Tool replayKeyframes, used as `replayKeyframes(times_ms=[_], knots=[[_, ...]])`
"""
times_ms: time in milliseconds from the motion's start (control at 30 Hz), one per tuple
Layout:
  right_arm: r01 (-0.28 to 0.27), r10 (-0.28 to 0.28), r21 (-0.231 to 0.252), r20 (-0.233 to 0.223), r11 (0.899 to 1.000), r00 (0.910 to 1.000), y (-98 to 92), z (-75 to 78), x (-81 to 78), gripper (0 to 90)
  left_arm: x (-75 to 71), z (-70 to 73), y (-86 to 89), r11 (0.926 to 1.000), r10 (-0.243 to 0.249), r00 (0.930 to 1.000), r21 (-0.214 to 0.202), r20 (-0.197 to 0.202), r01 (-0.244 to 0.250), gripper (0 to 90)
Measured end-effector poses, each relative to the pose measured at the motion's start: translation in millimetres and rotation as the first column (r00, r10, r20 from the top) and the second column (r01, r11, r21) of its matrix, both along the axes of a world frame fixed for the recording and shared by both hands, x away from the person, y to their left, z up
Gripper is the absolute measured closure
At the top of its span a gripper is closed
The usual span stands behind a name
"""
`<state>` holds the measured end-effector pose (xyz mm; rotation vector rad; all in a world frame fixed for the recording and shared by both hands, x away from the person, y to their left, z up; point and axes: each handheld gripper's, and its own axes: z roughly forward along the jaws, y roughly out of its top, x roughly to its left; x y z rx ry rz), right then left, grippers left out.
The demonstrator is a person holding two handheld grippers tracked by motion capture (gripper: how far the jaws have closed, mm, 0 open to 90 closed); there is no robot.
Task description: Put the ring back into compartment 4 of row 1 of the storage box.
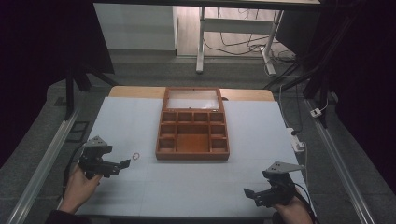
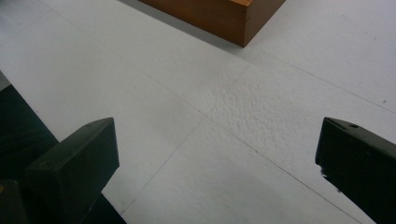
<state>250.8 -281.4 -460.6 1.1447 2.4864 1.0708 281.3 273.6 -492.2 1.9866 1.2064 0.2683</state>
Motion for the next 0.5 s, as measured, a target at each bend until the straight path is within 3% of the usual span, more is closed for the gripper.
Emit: replayKeyframes(times_ms=[300,500], knots=[[-0.001,0.001,-0.004,0.003,1.000,1.0000,0.5,-0.1,-0.2,0.0,22.5,-3.9,1.6,0.9995,0.020,0.9996,0.027,-0.018,-0.019,0.0],[-0.001,0.001,-0.004,0.000,1.000,1.0000,0.8,-0.2,-0.3,0.0,36.7,-7.0,0.8,0.9968,0.041,0.9988,0.069,-0.027,-0.039,0.7]])
